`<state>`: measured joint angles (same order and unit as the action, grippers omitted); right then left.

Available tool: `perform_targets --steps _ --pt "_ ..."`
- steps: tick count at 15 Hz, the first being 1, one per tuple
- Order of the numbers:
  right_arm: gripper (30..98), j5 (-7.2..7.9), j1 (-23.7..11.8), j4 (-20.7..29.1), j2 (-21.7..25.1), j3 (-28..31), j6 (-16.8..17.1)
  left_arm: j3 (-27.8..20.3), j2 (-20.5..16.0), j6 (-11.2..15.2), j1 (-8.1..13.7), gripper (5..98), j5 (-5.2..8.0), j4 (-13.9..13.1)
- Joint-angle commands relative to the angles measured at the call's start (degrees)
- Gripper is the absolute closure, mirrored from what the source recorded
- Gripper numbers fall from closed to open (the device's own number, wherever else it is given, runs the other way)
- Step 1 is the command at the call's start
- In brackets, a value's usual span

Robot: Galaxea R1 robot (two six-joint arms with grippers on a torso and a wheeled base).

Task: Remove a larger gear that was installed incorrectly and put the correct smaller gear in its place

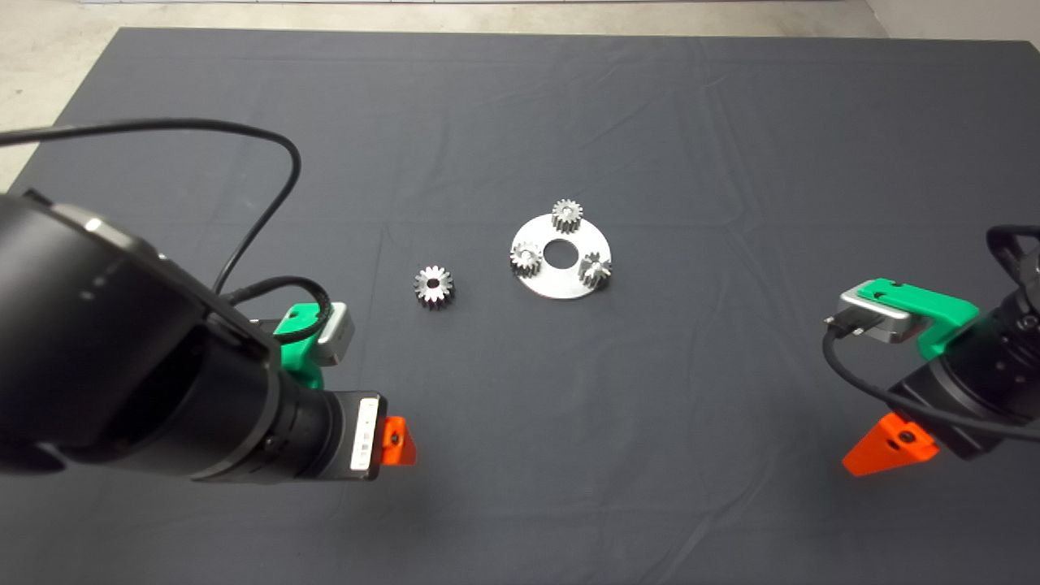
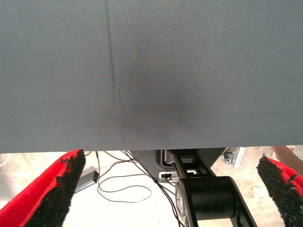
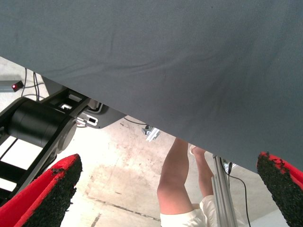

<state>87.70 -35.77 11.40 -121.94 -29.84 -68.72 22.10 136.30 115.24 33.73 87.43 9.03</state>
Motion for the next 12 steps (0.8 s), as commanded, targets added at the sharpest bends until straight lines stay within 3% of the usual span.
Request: perform_targets --steps 1,3,12 --pt "30.8 6.43 -1.24 0.73 -0.07 0.38 -0.45 -0.85 -0.11 0.51 1.16 10.2 0.2 -0.77" --pt "30.8 6.43 -1.24 0.79 -0.01 0.33 -0.45 -0.85 -0.55 0.52 1.16 5.8 0.13 -0.77" --pt "30.8 6.52 -1.24 0.73 -0.05 0.33 -0.36 -0.85 -0.11 0.6 1.16 5.8 0.11 -0.77"
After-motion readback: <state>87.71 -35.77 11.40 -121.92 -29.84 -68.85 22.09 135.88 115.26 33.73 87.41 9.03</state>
